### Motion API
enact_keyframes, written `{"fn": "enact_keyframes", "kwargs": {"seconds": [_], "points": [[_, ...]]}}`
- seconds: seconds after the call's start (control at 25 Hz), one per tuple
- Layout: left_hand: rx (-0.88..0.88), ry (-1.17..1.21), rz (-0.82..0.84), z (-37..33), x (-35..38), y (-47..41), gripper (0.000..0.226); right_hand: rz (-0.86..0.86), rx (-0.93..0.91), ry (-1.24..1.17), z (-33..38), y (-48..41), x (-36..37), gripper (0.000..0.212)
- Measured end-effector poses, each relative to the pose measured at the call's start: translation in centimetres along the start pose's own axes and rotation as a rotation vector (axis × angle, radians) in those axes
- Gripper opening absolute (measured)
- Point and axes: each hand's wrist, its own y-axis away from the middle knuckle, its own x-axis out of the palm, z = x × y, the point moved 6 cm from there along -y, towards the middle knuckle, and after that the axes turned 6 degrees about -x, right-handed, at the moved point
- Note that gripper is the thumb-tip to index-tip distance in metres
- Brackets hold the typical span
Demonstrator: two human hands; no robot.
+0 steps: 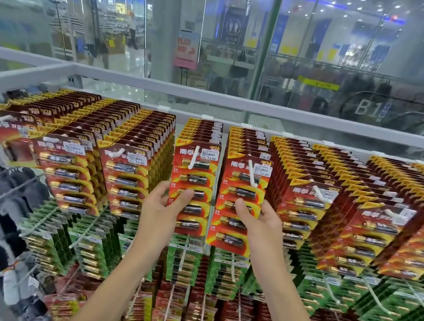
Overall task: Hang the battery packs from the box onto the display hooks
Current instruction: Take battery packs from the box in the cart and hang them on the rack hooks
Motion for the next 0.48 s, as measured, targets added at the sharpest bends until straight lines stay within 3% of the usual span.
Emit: {"fn": "enact_keyframes", "kwargs": {"seconds": [0.36,0.48], "points": [[-0.027,-0.087,-0.083,1.7,-0.7,-1.6,0.022,-0.054,-0.023,0.102,-1.6,-1.7,-0.3,0.027],[-0.025,-0.152,-0.107,2.4,-1.1,-1.6,0.061,-0.074,0.019,0.09,-2.3,-1.4,-0.4,0.03]]}}
